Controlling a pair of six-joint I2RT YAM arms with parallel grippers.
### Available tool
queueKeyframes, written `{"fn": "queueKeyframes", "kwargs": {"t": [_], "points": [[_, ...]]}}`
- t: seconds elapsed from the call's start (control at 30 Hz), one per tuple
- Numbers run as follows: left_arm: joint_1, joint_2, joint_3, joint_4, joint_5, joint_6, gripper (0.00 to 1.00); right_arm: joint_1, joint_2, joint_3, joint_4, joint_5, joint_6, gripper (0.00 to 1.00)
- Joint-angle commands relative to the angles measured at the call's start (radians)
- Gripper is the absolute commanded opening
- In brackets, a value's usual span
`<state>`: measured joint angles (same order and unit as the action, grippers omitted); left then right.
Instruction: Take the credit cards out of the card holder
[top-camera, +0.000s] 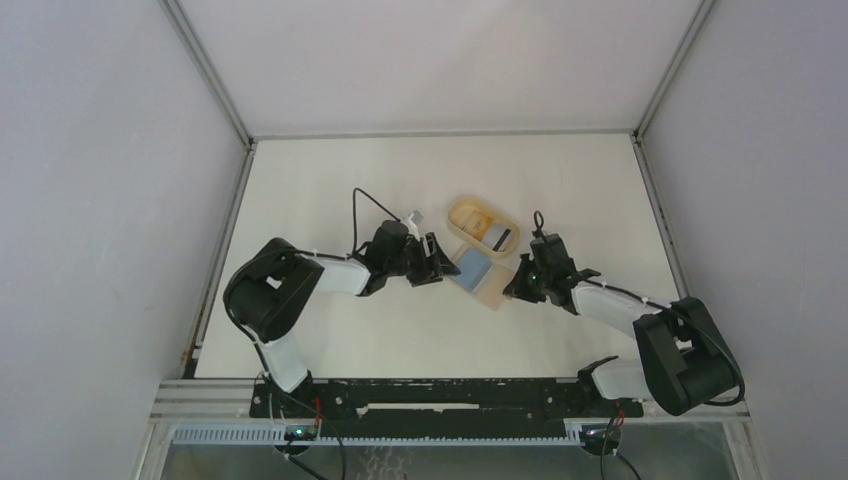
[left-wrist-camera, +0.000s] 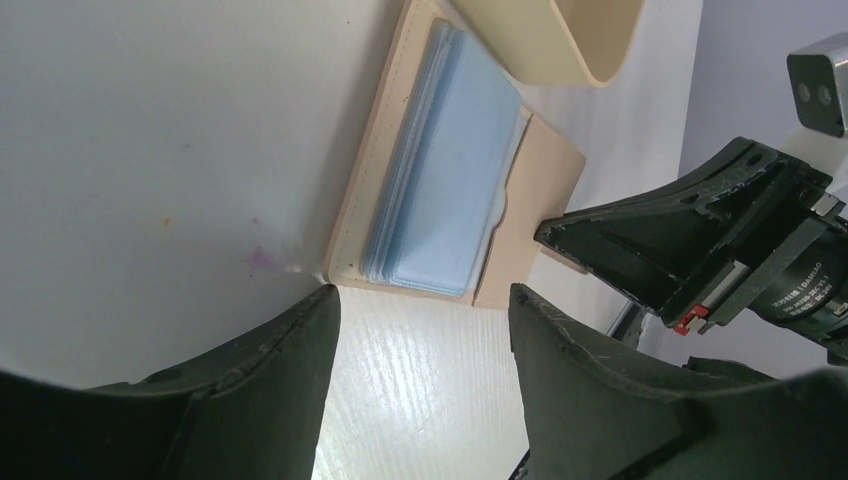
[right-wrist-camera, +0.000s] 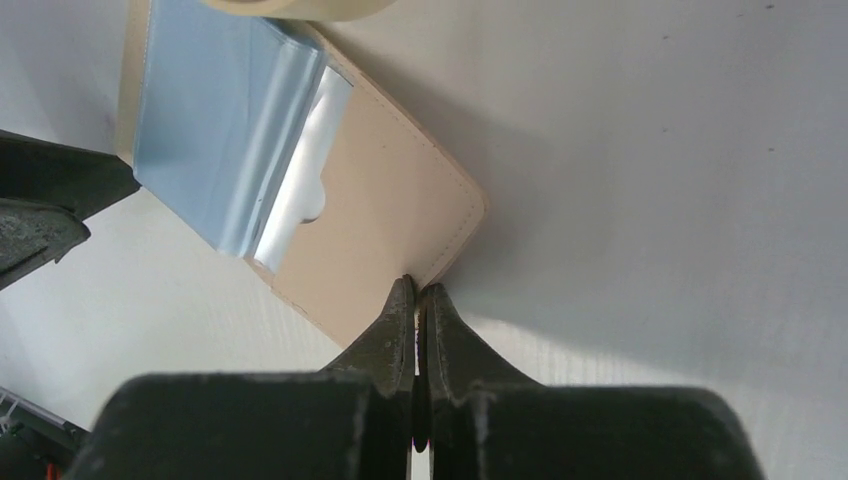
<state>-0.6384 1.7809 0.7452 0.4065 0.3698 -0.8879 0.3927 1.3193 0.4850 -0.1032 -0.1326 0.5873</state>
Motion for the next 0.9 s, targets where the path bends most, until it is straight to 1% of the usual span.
{"fn": "queueKeyframes", "kwargs": {"t": [0.0, 0.1, 0.27, 0.47, 0.6, 0.7, 0.87], "points": [[-0.009, 0.039, 0.022, -0.018, 0.001, -0.002, 0.68, -0.036, -0.006, 0.049, -0.058, 0.005, -0.036, 0.0], [-0.009, 0.038, 0.016, -0.023, -0.016, 0.0, 0.68, -0.059, 0.002, 0.065, -0.072, -0.024, -0.06, 0.0], [-0.009, 0.011, 0.007, -0.105, -0.125, 0.034, 0.69, -0.082, 0.001, 0.081, -0.102, -0.061, -0.092, 0.0], [-0.008, 0.01, 0.02, -0.147, -0.189, 0.042, 0.7, -0.098, 0.03, 0.1, -0.121, -0.182, -0.154, 0.0], [-0.01, 0.004, 0.016, -0.159, -0.245, 0.05, 0.71, -0.098, 0.022, 0.112, -0.158, -0.193, -0.196, 0.0], [-0.014, 0.025, 0.033, -0.159, -0.236, 0.052, 0.71, -0.099, 0.027, 0.116, -0.164, -0.199, -0.211, 0.0], [-0.03, 0.064, 0.045, -0.087, -0.122, -0.004, 0.7, -0.1, 0.057, 0.124, -0.142, -0.222, -0.201, 0.0]]}}
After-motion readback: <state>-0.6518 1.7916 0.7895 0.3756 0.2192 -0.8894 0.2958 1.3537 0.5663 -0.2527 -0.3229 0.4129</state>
